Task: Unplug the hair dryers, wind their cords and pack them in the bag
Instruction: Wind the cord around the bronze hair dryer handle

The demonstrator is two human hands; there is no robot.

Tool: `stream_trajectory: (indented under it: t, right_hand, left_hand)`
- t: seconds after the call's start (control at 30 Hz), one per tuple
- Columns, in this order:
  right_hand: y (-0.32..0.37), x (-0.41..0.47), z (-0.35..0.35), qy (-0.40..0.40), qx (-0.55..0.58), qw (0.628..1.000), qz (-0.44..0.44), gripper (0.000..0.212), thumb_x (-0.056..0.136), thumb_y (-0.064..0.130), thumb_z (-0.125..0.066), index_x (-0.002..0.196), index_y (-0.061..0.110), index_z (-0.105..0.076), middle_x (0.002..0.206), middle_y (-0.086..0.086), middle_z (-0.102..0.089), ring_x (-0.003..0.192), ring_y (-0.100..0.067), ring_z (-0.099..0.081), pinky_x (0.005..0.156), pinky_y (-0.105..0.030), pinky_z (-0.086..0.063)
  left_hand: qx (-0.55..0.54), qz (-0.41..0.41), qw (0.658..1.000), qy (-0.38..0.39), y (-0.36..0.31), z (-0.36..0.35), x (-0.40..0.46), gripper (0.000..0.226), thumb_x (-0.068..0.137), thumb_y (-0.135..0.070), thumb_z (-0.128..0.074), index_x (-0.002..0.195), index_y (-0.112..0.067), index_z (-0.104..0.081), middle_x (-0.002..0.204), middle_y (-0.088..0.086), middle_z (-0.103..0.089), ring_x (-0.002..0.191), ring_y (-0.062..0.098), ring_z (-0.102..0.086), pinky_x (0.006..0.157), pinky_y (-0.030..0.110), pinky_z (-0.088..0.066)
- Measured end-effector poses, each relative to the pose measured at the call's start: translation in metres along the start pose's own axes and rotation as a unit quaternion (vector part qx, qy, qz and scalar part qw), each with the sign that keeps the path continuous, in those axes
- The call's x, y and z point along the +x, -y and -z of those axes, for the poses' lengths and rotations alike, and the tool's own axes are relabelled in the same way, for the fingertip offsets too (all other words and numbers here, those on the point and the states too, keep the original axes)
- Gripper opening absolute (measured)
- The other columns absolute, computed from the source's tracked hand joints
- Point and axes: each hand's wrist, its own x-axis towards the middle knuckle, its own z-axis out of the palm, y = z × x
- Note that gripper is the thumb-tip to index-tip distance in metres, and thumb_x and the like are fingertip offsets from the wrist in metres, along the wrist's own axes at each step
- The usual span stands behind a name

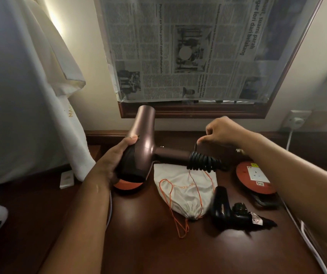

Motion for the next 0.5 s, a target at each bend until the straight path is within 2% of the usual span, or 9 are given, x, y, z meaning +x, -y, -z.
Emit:
stream_trajectory:
  t: [0.1,0.23,0.37,0.5]
  right_hand:
    - [0.002,0.003,0.010,-0.021,-0.093,0.995,0.009,0.050,0.072,0.071,-0.061,0.063,0.022,-0.056,0.072,0.002,-0.058,0.076,-0.019,-0.054,0.066,-0.031,-0.044]
    - [0.010,0.006,0.013,-0.047,-0.121,0.990,0.050,0.049,0.074,0.067,-0.063,0.060,0.023,-0.046,0.073,0.001,-0.053,0.074,-0.022,-0.052,0.062,-0.030,-0.039]
    - [0.018,0.009,0.010,-0.048,-0.104,0.990,0.083,0.037,0.082,0.052,-0.064,0.082,0.015,-0.063,0.083,0.000,-0.057,0.082,-0.021,-0.055,0.067,-0.030,-0.040]
    - [0.025,0.012,0.006,-0.047,-0.092,0.989,0.101,0.025,0.090,0.037,-0.061,0.094,0.013,-0.065,0.094,-0.004,-0.060,0.093,-0.025,-0.058,0.070,-0.030,-0.039]
  left_hand:
    - [0.039,-0.013,0.999,0.003,0.004,-0.002,0.002,0.078,0.064,-0.044,-0.073,0.129,-0.009,-0.049,0.118,0.020,-0.063,0.099,0.033,-0.064,0.080,0.040,-0.054]
    - [0.090,-0.046,0.994,-0.031,0.007,-0.011,0.007,0.064,0.071,-0.043,-0.069,0.124,-0.012,-0.052,0.110,0.015,-0.065,0.093,0.028,-0.065,0.073,0.035,-0.053]
    - [0.151,-0.066,0.984,-0.071,0.011,-0.014,0.016,0.070,0.075,-0.049,-0.071,0.134,-0.018,-0.047,0.115,0.013,-0.062,0.099,0.031,-0.063,0.073,0.036,-0.053]
    - [0.153,-0.083,0.978,-0.117,0.018,-0.020,0.026,0.063,0.081,-0.043,-0.068,0.135,-0.017,-0.045,0.109,0.009,-0.061,0.093,0.025,-0.062,0.066,0.031,-0.050]
